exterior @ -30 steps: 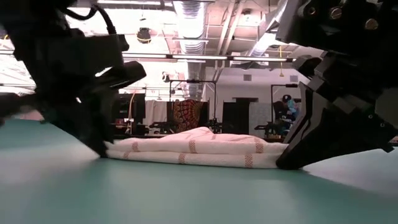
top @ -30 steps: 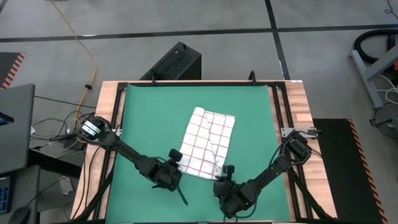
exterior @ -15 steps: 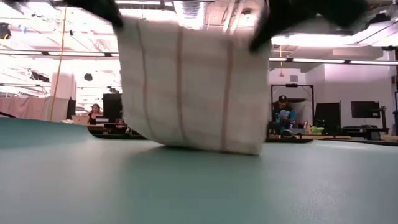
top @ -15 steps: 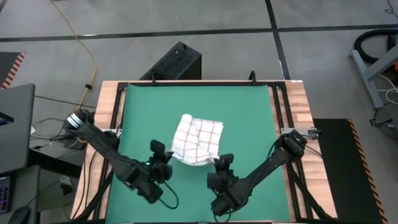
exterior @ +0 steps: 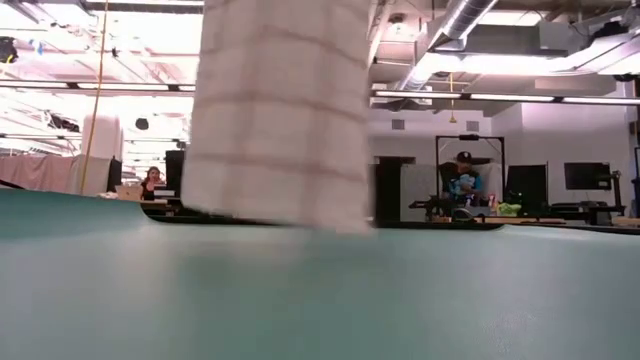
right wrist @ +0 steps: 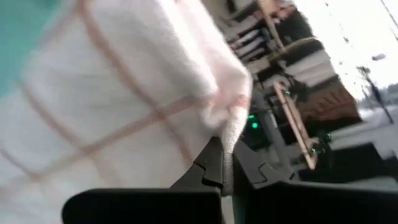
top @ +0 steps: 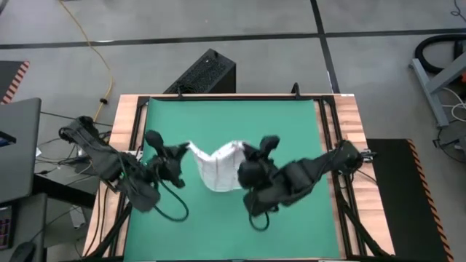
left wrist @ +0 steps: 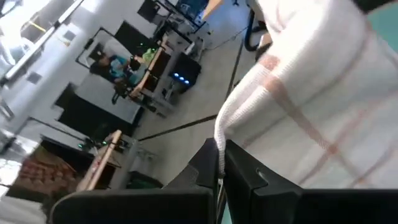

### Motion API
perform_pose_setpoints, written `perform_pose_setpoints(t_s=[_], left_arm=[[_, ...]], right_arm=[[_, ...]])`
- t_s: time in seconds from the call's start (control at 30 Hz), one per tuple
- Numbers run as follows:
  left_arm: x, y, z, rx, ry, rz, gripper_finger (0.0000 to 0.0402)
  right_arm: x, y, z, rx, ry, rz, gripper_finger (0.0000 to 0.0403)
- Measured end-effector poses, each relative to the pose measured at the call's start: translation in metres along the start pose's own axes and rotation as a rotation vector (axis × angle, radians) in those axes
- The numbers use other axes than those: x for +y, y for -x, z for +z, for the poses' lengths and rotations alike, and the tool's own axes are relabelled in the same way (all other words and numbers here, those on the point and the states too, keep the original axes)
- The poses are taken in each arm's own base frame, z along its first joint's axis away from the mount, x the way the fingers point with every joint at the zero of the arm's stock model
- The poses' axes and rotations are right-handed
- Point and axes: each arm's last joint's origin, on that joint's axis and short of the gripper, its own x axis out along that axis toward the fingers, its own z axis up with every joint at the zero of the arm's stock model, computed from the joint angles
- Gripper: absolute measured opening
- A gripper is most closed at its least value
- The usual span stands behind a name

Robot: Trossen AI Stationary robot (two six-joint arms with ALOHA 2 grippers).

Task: Roll towel into tight, uniform cylinder
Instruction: Fold the white towel

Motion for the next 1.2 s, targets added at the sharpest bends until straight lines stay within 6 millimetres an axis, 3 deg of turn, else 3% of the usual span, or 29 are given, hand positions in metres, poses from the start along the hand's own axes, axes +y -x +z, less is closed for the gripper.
perform_pose_setpoints(t_s=[0.07, 0.13, 0.2, 0.23, 0.33, 0.43, 0.53, 0.57, 0.67, 0.77, 0.87, 1.0, 1.2], left_arm=[[0.015, -0.001, -0.004, 0.013, 0.027, -0.012, 0.0], [0.027, -0.007, -0.01, 0.036, 0.097, -0.041, 0.0], [0.035, -0.015, -0.017, 0.075, 0.142, -0.129, 0.0], [0.036, -0.019, -0.02, 0.104, 0.162, -0.168, 0.0], [0.037, -0.03, -0.028, 0.196, 0.256, -0.235, 0.0], [0.037, -0.036, -0.034, 0.262, 0.297, -0.273, 0.0], [0.032, -0.041, -0.035, 0.302, 0.288, -0.322, 0.0], [0.032, -0.041, -0.035, 0.305, 0.286, -0.334, 0.0], [0.036, -0.039, -0.036, 0.292, 0.28, -0.29, 0.0], [0.04, -0.038, -0.039, 0.292, 0.268, -0.255, 0.0], [0.046, -0.041, -0.039, 0.272, 0.24, -0.189, 0.0], [0.053, -0.049, -0.036, 0.25, 0.234, -0.077, 0.0], [0.067, -0.08, -0.041, 0.309, 0.202, -0.044, 0.0]], right_arm=[[-0.016, -0.004, -0.002, 0.012, -0.055, 0.014, 0.0018], [-0.027, -0.009, -0.004, 0.039, -0.037, 0.148, 0.0018], [-0.035, -0.012, -0.006, 0.05, -0.094, 0.118, 0.0018], [-0.036, -0.015, -0.007, 0.061, -0.103, 0.107, 0.0018], [-0.033, -0.022, -0.006, 0.081, -0.017, 0.323, 0.0018], [-0.033, -0.031, -0.007, 0.104, -0.052, 0.182, 0.0018], [-0.031, -0.037, -0.006, 0.114, -0.008, 0.455, 0.0018], [-0.031, -0.038, -0.006, 0.112, -0.004, 0.462, 0.0018], [-0.035, -0.041, -0.01, 0.143, -0.036, 0.226, 0.0018], [-0.037, -0.042, -0.01, 0.136, 0.023, 0.451, 0.0018], [-0.039, -0.045, -0.011, 0.146, 0.012, 0.214, 0.0018], [-0.04, -0.053, -0.007, 0.118, 0.065, 0.395, 0.0018], [-0.061, -0.089, -0.016, 0.205, 0.073, 0.245, 0.0018]])
